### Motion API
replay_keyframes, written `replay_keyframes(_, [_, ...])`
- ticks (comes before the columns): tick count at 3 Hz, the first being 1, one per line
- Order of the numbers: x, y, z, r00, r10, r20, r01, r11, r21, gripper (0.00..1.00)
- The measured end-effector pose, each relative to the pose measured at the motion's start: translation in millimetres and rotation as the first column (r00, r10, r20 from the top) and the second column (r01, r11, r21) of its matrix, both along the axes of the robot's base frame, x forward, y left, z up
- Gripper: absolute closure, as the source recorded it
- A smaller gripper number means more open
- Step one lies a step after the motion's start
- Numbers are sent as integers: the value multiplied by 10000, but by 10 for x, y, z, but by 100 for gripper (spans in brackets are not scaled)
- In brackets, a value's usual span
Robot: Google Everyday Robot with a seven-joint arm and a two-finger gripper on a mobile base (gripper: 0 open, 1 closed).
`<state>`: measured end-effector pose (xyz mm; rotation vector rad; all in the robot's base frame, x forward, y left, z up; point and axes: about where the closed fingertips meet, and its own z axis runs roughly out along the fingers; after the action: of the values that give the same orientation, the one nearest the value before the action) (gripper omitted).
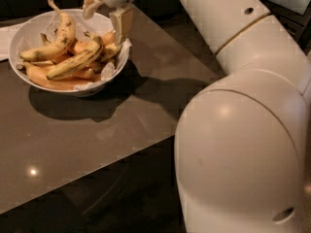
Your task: Pick banana from white bowl
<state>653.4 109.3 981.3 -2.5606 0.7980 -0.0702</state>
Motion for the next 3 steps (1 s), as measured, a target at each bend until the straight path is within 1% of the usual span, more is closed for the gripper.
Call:
replay_keyframes(1, [3, 79, -59, 9998, 134, -177, -134, 9999, -23, 33])
replay_keyframes(2, [1, 144, -157, 9988, 246, -427, -247, 9997, -27, 49])
replay_keyframes(3, [-3, 168, -227, 9977, 246, -630, -247, 9997, 0, 48])
